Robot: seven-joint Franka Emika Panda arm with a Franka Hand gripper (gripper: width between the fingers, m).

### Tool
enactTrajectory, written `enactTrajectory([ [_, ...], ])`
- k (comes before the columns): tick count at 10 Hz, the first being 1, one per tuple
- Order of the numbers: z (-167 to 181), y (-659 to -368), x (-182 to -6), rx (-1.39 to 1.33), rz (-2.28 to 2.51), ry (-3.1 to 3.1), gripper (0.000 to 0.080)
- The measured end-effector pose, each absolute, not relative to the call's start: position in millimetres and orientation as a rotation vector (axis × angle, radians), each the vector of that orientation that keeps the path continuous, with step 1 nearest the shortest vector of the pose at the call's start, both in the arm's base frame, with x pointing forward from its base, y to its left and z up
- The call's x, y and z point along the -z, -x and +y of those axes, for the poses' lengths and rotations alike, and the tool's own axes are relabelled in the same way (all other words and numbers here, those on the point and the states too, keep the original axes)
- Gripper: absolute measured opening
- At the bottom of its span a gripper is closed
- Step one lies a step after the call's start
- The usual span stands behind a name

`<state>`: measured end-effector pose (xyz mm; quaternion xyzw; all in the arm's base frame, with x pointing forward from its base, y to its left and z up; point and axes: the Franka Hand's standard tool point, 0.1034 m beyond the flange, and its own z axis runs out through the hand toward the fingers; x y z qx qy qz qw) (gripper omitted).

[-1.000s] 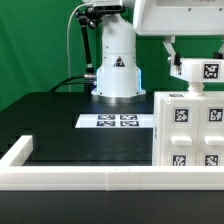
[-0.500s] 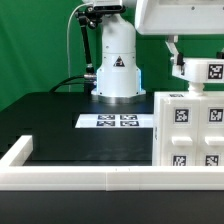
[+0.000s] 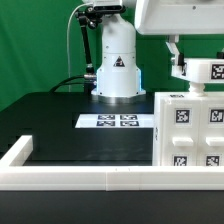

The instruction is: Assemble cabinet

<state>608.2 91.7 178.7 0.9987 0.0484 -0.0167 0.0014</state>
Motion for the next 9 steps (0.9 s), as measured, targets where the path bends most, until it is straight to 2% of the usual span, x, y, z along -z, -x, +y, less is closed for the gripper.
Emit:
enactTrajectory([
  [9, 85.9, -611.0, -178.7, 0.046, 0.291, -3.135, 0.0560],
])
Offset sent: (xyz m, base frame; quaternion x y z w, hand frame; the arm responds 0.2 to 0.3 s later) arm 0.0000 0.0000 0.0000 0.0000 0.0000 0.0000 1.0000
